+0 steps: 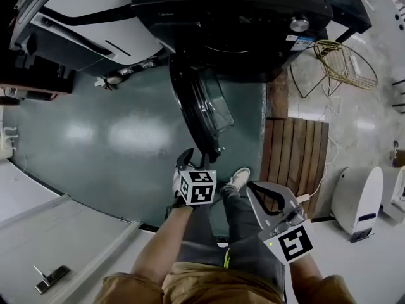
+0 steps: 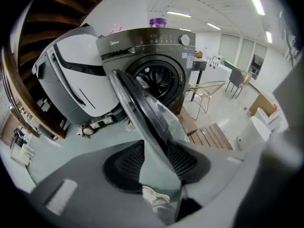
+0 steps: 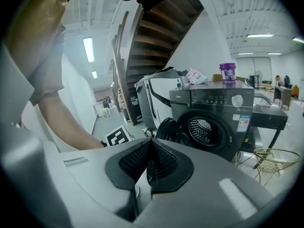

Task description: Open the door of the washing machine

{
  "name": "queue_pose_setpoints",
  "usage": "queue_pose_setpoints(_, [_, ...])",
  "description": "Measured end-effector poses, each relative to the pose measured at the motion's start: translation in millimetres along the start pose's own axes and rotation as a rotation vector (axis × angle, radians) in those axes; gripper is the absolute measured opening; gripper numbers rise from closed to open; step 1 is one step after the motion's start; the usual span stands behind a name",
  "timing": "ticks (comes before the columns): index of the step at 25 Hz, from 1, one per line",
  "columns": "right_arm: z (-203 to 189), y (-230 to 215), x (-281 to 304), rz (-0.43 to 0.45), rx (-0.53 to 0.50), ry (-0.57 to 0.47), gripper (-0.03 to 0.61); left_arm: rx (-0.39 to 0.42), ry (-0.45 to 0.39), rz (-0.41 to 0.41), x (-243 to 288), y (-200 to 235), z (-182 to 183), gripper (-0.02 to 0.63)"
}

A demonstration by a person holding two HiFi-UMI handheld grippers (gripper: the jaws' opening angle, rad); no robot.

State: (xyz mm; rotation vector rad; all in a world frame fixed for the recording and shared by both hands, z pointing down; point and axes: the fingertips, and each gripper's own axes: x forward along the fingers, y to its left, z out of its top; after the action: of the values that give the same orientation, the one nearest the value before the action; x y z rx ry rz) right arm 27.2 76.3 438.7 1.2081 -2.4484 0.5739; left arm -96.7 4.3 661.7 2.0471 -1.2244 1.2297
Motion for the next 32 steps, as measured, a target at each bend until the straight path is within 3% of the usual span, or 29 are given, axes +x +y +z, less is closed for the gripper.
queue_pose_setpoints(8, [5,34,24,0.096,-0.059,0.030,0.006,-0.120,-0.024,0.061,-13,39,-14,0.160])
queue_pose_setpoints(17, [18,57,45,0.146,-0.095,0.034,0.005,-0.117,-0.001,0.179,-24,98,-34,0.121])
queue_pose_setpoints(26, [16,74,68,0.181,-0.113,0.076,0.005,-0.169,-0.027,0.258,-29,168,-53,0.101])
queue_pose_setpoints(32, [22,85,89,0.197,-0.132,0.101,0.005,-0.160,-0.021,0.306,-29,221,-60,0.092])
